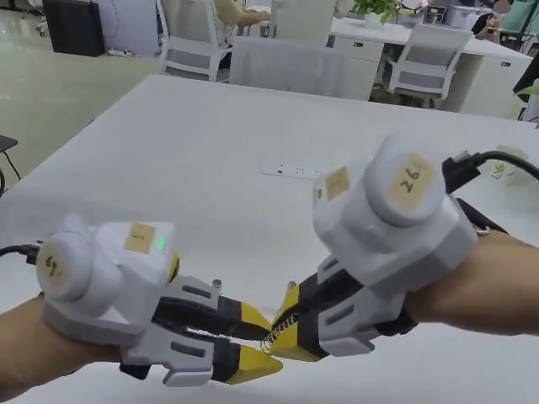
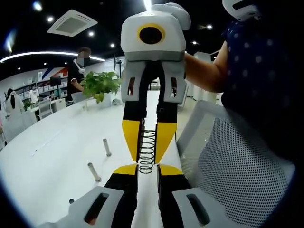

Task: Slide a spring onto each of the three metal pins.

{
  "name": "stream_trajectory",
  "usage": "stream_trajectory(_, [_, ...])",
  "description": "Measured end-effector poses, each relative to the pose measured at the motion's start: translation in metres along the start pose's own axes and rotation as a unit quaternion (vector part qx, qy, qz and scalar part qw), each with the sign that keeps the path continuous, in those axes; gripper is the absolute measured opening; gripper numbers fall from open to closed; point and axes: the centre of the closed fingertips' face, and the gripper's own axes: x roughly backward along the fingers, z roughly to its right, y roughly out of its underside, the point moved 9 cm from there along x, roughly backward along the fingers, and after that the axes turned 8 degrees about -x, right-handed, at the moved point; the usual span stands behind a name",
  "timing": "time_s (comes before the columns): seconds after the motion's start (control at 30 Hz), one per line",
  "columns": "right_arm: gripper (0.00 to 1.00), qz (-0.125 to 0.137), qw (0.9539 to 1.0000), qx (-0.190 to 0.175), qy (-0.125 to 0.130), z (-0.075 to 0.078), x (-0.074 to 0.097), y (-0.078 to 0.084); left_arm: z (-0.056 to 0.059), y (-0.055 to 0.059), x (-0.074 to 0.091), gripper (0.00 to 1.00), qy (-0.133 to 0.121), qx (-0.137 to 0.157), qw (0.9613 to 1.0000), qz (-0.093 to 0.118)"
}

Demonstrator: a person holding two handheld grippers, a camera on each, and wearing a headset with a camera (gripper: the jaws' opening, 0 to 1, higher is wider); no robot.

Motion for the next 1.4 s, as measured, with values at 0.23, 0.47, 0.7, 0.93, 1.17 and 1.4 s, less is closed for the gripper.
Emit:
stream_trajectory(0.23, [0.09, -0.002, 1.0, -0.001, 0.003, 0.002, 0.002, 0.0, -0.001, 0.002, 0.002, 0.15, -0.005, 0.013, 0.9999, 0.001])
stream_trajectory(0.47, [0.09, -0.01, 0.9999, -0.002, 0.01, 0.007, 0.005, 0.005, -0.005, 0.005, 0.008, 0.24, -0.019, 0.032, 0.9993, 0.0])
stream_trajectory(0.7, [0.09, -0.014, 0.9998, -0.006, 0.014, 0.011, 0.007, 0.009, -0.008, 0.009, 0.018, 0.3, -0.037, 0.046, 0.9983, -0.004])
stream_trajectory(0.93, [0.09, -0.02, 0.9996, -0.009, 0.016, 0.015, 0.008, 0.014, -0.009, 0.014, 0.03, 0.34, -0.057, 0.061, 0.9965, -0.003])
stream_trajectory(1.17, [0.09, -0.024, 0.9994, -0.014, 0.019, 0.02, 0.009, 0.018, -0.009, 0.023, 0.042, 0.37, -0.085, 0.079, 0.9933, -0.001])
stream_trajectory(1.4, [0.09, -0.029, 0.999, -0.022, 0.025, 0.026, 0.013, 0.025, -0.009, 0.031, 0.054, 0.39, -0.117, 0.097, 0.9883, 0.008])
